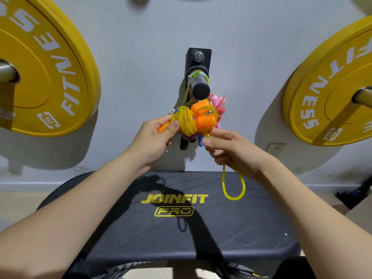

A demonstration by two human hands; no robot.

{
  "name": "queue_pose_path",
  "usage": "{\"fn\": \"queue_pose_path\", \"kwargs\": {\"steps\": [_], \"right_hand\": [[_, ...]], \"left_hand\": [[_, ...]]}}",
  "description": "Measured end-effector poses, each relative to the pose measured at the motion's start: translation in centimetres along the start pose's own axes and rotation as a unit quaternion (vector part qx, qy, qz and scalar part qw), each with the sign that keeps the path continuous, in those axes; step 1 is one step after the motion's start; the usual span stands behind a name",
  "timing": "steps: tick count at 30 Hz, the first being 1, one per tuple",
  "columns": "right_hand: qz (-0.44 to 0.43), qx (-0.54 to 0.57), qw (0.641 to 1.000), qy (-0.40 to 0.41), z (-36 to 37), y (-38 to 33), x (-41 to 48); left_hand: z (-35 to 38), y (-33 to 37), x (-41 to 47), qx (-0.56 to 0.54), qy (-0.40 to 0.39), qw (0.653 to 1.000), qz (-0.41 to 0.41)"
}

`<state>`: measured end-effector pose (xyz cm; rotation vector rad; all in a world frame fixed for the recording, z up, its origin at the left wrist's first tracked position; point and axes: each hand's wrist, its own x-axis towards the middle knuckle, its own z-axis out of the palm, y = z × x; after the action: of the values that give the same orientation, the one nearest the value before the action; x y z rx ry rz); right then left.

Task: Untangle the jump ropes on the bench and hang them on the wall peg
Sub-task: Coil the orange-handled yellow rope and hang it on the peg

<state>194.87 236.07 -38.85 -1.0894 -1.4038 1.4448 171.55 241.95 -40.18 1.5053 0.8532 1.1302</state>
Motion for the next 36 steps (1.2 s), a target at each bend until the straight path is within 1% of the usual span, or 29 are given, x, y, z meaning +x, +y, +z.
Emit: {"fn": "queue_pose_path", "kwargs": {"steps": [1, 2, 4, 5, 6, 7, 9, 10, 11, 12, 13, 14, 16, 17, 19, 21, 23, 25, 27, 29, 31, 33, 36], "right_hand": [[-0.002, -0.033, 0.999, 0.023, 0.8, 0.0, 0.1], [0.001, -0.061, 0.996, 0.069, 1.5, 0.1, 0.4], [0.003, -0.081, 0.977, 0.198, 2.6, 0.7, 0.8], [0.003, -0.080, 0.967, 0.241, 2.9, 1.0, 0.9], [0.006, -0.078, 0.961, 0.263, 2.9, 1.2, 1.0], [0.007, -0.087, 0.959, 0.269, 2.8, 1.2, 0.9], [-0.008, -0.133, 0.961, 0.244, 2.3, 0.9, 0.6], [-0.020, -0.165, 0.961, 0.220, 2.2, 0.6, 0.4], [-0.033, -0.197, 0.961, 0.191, 2.2, 0.5, 0.2], [-0.044, -0.218, 0.961, 0.162, 2.3, 0.4, 0.0], [-0.050, -0.228, 0.962, 0.143, 2.5, 0.5, 0.0], [-0.051, -0.229, 0.963, 0.134, 2.6, 0.5, 0.0], [-0.055, -0.248, 0.958, 0.133, 2.5, 0.5, -0.1], [-0.058, -0.273, 0.951, 0.130, 2.4, 0.5, -0.2], [-0.047, -0.313, 0.942, 0.112, 2.3, 0.7, -0.3], [-0.020, -0.317, 0.944, 0.096, 2.5, 1.0, -0.2], [0.004, -0.270, 0.958, 0.095, 3.0, 1.2, 0.1], [0.016, -0.161, 0.980, 0.112, 3.6, 1.0, 0.5], [0.034, -0.072, 0.989, 0.126, 3.6, 0.7, 0.7], [0.045, -0.042, 0.990, 0.124, 3.4, 0.3, 0.6], [0.044, 0.002, 0.994, 0.102, 2.9, -0.2, 0.4], [0.034, 0.043, 0.997, 0.054, 2.5, -0.3, 0.2], [0.001, 0.033, 0.999, -0.012, 1.6, 0.1, -0.3]], "left_hand": [[0.2, -0.3, -0.1, 0.040, 0.021, 0.999, 0.015], [0.6, -0.6, -0.3, 0.058, 0.031, 0.997, 0.029], [1.3, -0.9, -0.7, 0.072, 0.032, 0.995, 0.058], [1.6, -0.8, -0.8, 0.085, 0.031, 0.994, 0.059], [1.6, -0.6, -0.9, 0.087, 0.031, 0.995, 0.046], [1.6, -0.4, -0.8, 0.066, 0.027, 0.997, 0.015], [1.3, 0.1, -0.7, -0.034, -0.012, 0.996, -0.082], [1.1, 0.4, -0.8, -0.065, -0.053, 0.989, -0.121], [0.9, 0.6, -0.8, -0.060, -0.101, 0.984, -0.135], [0.8, 0.8, -0.9, -0.040, -0.144, 0.980, -0.135], [0.7, 0.9, -1.0, -0.025, -0.169, 0.976, -0.133], [0.6, 1.0, -1.0, -0.017, -0.173, 0.976, -0.132], [0.4, 1.1, -0.8, 0.009, -0.164, 0.978, -0.125], [0.4, 1.1, -0.8, 0.026, -0.166, 0.980, -0.109], [0.4, 1.0, -1.0, 0.062, -0.161, 0.983, -0.065], [0.6, 0.7, -1.2, 0.100, -0.127, 0.987, -0.012], [1.1, 0.4, -1.2, 0.126, -0.088, 0.988, 0.025], [1.7, 0.2, -1.0, 0.173, -0.038, 0.984, 0.036], [2.0, 0.0, -0.7, 0.224, 0.015, 0.974, 0.018], [1.9, 0.0, -0.5, 0.246, 0.041, 0.968, -0.003], [1.4, 0.0, -0.3, 0.247, 0.042, 0.968, -0.008], [0.9, 0.0, -0.1, 0.235, 0.028, 0.972, -0.020], [0.7, 0.0, 0.0, 0.158, -0.021, 0.985, -0.069]]}}
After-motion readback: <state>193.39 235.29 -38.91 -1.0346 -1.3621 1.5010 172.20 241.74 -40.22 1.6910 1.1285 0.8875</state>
